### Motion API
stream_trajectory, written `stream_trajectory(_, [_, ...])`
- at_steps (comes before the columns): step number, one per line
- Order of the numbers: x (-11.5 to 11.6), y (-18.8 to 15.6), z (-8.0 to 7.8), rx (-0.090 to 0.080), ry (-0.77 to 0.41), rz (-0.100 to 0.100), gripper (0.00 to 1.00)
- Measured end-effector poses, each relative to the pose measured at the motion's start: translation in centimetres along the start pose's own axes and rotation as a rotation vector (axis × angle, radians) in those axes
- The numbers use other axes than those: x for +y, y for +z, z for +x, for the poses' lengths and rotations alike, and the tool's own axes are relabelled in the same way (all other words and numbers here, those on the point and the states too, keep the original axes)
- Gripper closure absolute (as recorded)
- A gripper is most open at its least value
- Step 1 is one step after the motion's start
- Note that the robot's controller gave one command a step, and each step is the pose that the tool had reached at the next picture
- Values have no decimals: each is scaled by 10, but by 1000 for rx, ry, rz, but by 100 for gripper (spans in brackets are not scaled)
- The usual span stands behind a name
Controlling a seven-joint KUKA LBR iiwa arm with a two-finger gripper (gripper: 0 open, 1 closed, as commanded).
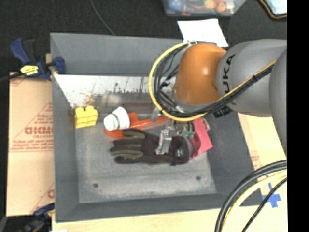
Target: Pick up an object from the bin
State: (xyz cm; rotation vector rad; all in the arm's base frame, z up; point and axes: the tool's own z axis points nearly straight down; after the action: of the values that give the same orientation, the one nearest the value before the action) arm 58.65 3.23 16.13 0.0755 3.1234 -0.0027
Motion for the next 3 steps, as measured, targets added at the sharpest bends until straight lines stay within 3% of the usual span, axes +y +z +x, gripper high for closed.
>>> stream_trajectory(1, [10, 55, 30, 16, 346, 0, 0])
stream_trajectory(2, [47, 90, 19, -10, 85, -3, 0])
stream_trajectory(3, [24, 88, 26, 6, 747, -2, 100])
